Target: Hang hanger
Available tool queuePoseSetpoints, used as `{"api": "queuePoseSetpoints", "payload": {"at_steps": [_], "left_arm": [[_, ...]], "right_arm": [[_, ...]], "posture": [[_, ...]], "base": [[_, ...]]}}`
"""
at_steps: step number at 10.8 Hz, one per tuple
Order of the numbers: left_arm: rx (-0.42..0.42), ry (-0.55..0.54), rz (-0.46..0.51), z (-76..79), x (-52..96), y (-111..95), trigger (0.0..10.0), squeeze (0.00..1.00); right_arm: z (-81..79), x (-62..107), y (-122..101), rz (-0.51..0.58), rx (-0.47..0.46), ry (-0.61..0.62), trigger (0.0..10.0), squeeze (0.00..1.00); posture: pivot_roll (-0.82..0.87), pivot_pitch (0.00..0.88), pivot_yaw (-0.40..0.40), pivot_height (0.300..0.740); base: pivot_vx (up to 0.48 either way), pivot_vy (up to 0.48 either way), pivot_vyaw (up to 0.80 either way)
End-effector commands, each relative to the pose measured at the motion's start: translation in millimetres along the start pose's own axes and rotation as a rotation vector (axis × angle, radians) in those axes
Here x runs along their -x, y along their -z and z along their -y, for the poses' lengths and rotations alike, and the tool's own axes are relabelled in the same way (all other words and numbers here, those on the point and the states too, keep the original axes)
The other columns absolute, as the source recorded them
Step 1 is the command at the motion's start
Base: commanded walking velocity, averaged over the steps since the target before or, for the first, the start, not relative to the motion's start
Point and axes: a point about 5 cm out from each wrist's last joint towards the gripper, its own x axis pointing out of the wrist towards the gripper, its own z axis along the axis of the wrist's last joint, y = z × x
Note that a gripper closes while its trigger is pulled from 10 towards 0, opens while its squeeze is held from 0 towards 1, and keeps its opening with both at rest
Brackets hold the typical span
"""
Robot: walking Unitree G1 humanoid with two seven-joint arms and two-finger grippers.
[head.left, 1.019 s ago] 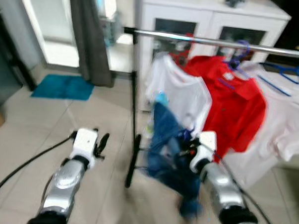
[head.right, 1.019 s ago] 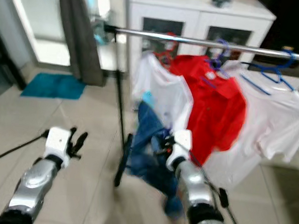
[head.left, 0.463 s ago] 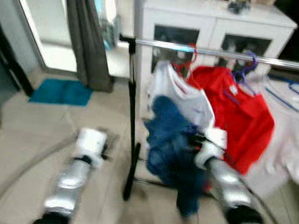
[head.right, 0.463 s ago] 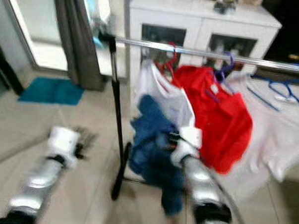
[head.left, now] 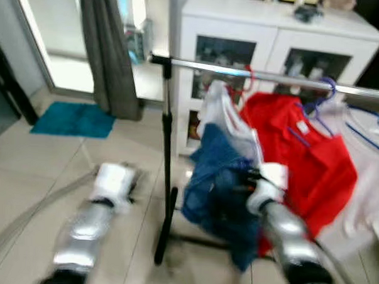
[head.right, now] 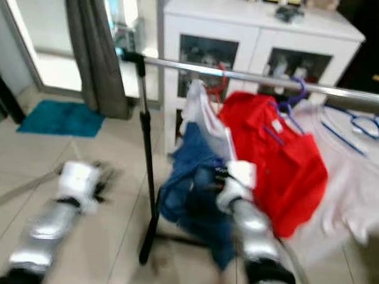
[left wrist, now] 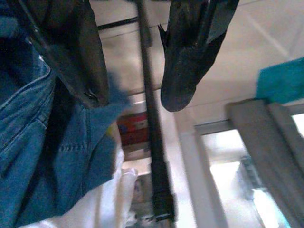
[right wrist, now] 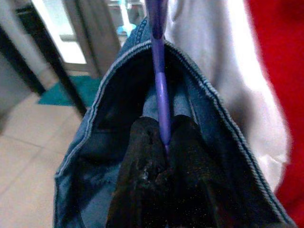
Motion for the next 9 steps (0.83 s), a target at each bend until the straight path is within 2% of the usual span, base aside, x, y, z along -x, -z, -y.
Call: {"api": "queuePoseSetpoints", "payload": {"at_steps": [1, 5, 7, 9], "left_arm": [[-0.025, -0.028, 0.009, -13.2, 1.9, -4.8, 10.0, 0.0], [-0.022, -0.022, 0.008, -11.3, 0.9, -4.9, 10.0, 0.0], [-0.01, 0.001, 0.041, -12.0, 2.8, -10.0, 10.0, 0.0], [-0.034, 0.062, 0.069, -11.3, 4.2, -18.6, 10.0, 0.0]], "right_arm": [[-8.7, -7.1, -14.1, 0.058, -0.008, -0.027, 10.0, 0.0], [-11.6, -6.7, -14.8, 0.061, -0.046, -0.048, 10.0, 0.0], [-15.2, -8.4, -24.1, 0.086, -0.024, -0.063, 10.0, 0.0], [-18.4, -13.4, -37.5, 0.106, -0.003, -0.058, 10.0, 0.0]], "posture": [[0.12, 0.0, -0.034, 0.74], [0.12, 0.0, -0.032, 0.74], [0.12, 0.0, -0.032, 0.74], [0.12, 0.0, -0.028, 0.74]], "base": [[0.379, 0.0, 0.0], [0.373, 0.0, 0.0], [0.0, 0.0, 0.0], [0.0, 0.0, 0.0]]}}
